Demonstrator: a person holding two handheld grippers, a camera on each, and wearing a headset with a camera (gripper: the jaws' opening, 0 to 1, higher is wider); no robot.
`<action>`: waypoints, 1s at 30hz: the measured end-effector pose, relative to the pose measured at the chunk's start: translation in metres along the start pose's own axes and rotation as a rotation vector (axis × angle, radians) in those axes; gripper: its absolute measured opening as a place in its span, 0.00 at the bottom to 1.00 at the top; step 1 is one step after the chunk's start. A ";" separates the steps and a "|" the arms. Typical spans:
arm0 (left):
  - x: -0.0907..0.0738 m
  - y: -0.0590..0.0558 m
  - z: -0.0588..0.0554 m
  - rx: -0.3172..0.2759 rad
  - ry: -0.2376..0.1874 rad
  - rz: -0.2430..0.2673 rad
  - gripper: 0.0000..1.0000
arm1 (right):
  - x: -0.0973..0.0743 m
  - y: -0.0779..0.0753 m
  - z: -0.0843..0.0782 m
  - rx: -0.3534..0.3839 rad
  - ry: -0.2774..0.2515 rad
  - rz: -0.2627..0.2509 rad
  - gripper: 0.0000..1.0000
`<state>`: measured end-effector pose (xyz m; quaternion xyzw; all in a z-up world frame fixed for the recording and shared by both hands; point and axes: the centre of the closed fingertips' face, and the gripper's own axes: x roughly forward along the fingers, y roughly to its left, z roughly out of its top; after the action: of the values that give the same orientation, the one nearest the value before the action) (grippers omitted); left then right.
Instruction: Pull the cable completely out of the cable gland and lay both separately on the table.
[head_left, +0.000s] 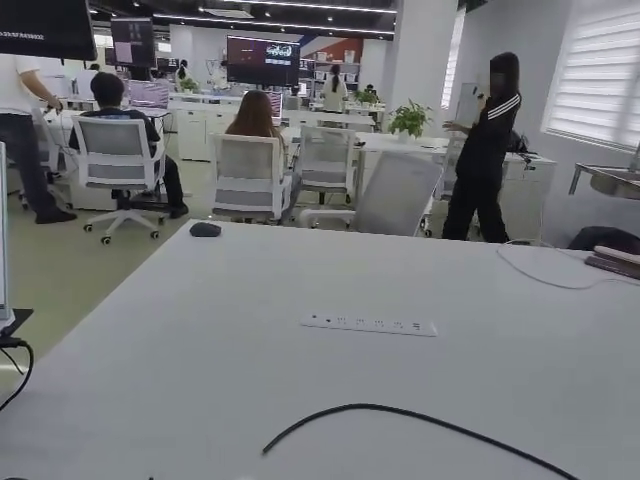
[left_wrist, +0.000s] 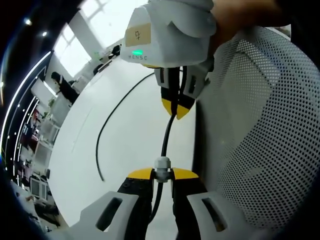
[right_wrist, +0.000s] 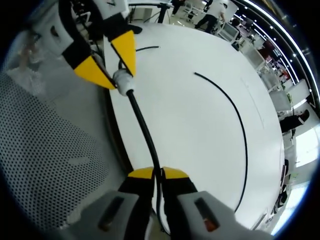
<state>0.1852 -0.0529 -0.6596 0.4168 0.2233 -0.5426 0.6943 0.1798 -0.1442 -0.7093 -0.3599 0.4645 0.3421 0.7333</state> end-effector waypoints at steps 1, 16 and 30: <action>0.000 0.000 0.000 -0.001 0.000 0.001 0.14 | 0.000 -0.001 -0.002 0.000 0.009 -0.003 0.03; 0.000 -0.003 0.007 0.032 -0.020 0.005 0.14 | -0.015 0.043 0.069 -0.156 -0.309 0.133 0.24; -0.001 -0.007 0.012 0.044 -0.044 -0.010 0.14 | -0.011 0.027 0.058 -0.165 -0.250 0.061 0.03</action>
<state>0.1769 -0.0629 -0.6547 0.4186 0.1979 -0.5598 0.6872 0.1788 -0.0838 -0.6866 -0.3591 0.3508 0.4433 0.7426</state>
